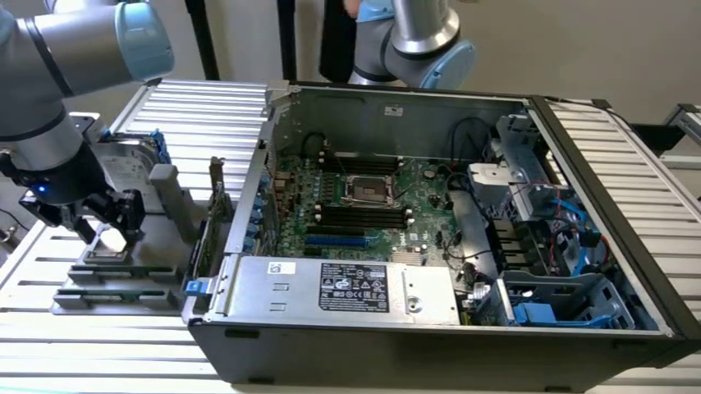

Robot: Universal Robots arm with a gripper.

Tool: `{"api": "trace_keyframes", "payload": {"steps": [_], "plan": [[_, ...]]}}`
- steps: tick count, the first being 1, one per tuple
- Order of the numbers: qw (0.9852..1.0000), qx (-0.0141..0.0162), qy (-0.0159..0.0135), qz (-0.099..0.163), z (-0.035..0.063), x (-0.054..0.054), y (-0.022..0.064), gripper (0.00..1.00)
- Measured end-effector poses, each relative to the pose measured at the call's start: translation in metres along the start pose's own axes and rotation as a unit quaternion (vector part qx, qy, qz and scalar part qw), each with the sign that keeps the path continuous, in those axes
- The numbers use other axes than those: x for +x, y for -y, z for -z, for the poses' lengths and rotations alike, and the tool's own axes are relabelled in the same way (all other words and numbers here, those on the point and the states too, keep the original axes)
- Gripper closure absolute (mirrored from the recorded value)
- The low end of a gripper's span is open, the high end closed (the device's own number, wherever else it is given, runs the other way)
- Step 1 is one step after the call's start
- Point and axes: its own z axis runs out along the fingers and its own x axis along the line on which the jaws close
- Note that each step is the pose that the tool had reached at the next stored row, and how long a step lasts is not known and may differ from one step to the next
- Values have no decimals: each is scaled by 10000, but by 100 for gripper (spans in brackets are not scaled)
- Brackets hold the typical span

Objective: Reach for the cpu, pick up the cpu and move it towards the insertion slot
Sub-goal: 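Pick up the cpu and move it towards the insertion slot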

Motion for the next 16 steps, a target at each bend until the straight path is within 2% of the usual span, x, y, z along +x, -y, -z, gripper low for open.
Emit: {"api": "trace_keyframes", "payload": {"steps": [6,13,16], "plan": [[10000,19,-20,-21,-10,0,0,35],[10000,26,-26,-23,-13,-10,0,35],[10000,34,-37,-23,-18,-15,1,35]]}}
